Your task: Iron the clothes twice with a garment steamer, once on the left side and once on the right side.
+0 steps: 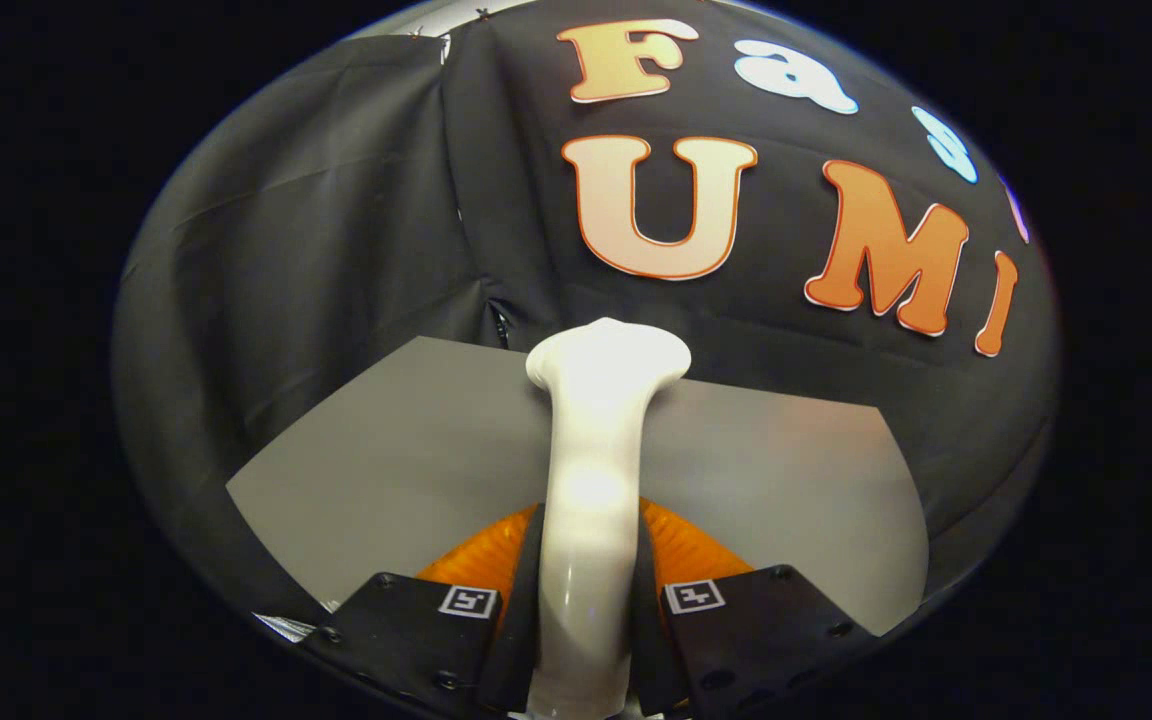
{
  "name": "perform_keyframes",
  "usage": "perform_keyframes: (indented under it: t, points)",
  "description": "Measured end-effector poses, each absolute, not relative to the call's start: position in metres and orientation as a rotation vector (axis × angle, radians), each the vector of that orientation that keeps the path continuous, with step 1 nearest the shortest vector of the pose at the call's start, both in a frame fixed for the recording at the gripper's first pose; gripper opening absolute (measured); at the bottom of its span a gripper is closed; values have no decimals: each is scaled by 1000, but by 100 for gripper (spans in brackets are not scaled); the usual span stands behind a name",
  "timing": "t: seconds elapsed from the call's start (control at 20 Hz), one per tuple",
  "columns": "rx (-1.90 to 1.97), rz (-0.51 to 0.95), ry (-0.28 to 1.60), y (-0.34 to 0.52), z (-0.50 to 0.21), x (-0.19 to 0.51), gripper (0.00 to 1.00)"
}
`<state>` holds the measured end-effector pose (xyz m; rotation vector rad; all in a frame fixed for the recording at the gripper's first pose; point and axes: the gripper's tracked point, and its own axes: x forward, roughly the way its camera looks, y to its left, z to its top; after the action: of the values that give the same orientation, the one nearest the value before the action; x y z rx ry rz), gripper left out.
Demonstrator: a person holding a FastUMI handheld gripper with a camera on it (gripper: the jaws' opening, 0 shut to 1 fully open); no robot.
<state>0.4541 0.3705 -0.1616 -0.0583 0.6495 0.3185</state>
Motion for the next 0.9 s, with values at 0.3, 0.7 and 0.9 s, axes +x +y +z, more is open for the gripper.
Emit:
perform_keyframes:
  t: [0.3,0.7,0.9]
  points:
    - [-33,357,522,363,-111,422,44]
    - [-18,450,354,350,-18,339,44]
    - [-11,468,261,332,20,294,44]
